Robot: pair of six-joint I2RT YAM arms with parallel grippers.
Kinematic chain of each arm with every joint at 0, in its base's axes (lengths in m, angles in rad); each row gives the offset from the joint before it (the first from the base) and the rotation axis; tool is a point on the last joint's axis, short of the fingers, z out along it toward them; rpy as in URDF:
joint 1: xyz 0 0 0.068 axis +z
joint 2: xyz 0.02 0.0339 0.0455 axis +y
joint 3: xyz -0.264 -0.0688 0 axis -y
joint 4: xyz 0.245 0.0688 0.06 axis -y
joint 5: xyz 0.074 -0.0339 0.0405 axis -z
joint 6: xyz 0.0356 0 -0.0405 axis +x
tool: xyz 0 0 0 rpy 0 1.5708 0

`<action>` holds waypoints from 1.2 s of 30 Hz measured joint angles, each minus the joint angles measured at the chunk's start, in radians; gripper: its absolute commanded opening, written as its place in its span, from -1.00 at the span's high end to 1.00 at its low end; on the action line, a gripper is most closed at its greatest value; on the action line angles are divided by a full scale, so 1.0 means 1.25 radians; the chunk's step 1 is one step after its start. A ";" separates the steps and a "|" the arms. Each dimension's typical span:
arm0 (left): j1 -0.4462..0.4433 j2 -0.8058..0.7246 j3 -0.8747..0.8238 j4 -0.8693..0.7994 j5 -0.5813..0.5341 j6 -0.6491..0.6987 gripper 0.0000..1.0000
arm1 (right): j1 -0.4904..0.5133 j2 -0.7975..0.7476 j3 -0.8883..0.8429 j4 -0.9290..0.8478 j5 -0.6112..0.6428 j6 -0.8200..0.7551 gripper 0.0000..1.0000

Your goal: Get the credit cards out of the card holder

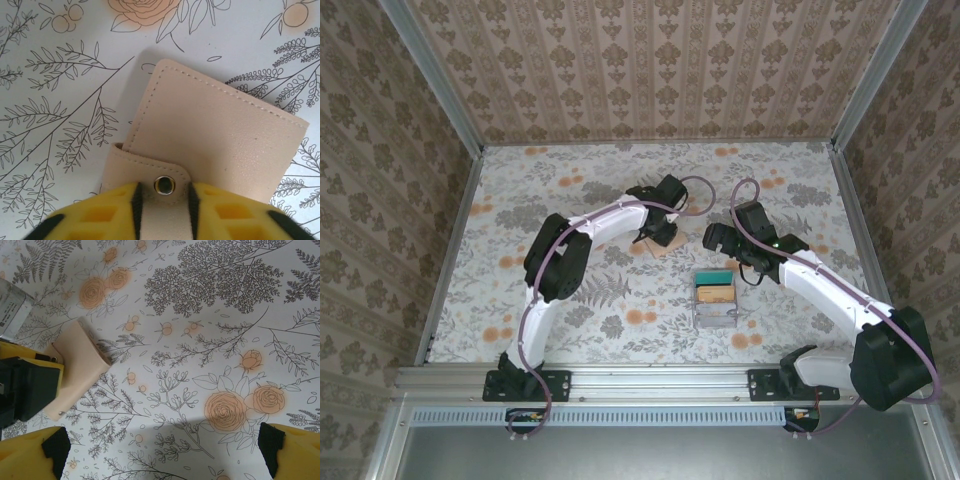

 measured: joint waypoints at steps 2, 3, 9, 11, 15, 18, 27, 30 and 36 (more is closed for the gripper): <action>0.001 0.000 0.002 -0.002 -0.002 0.003 0.82 | 0.000 0.000 -0.004 0.000 0.000 0.000 -0.99; 0.001 0.000 0.003 -0.003 -0.003 0.006 0.90 | 0.000 0.000 -0.006 0.000 -0.001 0.000 -0.99; 0.005 -0.001 0.011 -0.004 -0.001 0.009 1.00 | 0.009 0.000 -0.007 0.005 -0.016 0.000 -0.99; 0.009 -0.005 0.011 -0.005 0.009 -0.001 1.00 | 0.016 0.000 -0.007 0.008 -0.019 0.000 -0.99; 0.032 -0.049 -0.026 -0.002 0.050 -0.050 1.00 | 0.028 0.016 -0.005 0.020 -0.039 -0.001 -0.99; 0.065 -0.132 -0.104 0.016 0.093 -0.106 1.00 | 0.038 0.045 0.013 0.028 -0.061 -0.004 -0.99; 0.141 -0.344 -0.317 0.106 0.172 -0.257 1.00 | 0.088 0.170 0.126 0.052 -0.118 -0.026 -0.99; 0.141 -0.379 -0.368 0.121 0.179 -0.284 1.00 | 0.101 0.205 0.152 0.059 -0.140 -0.029 -0.92; 0.141 -0.441 -0.413 0.131 0.184 -0.315 1.00 | 0.121 0.310 0.225 0.099 -0.237 -0.016 -0.39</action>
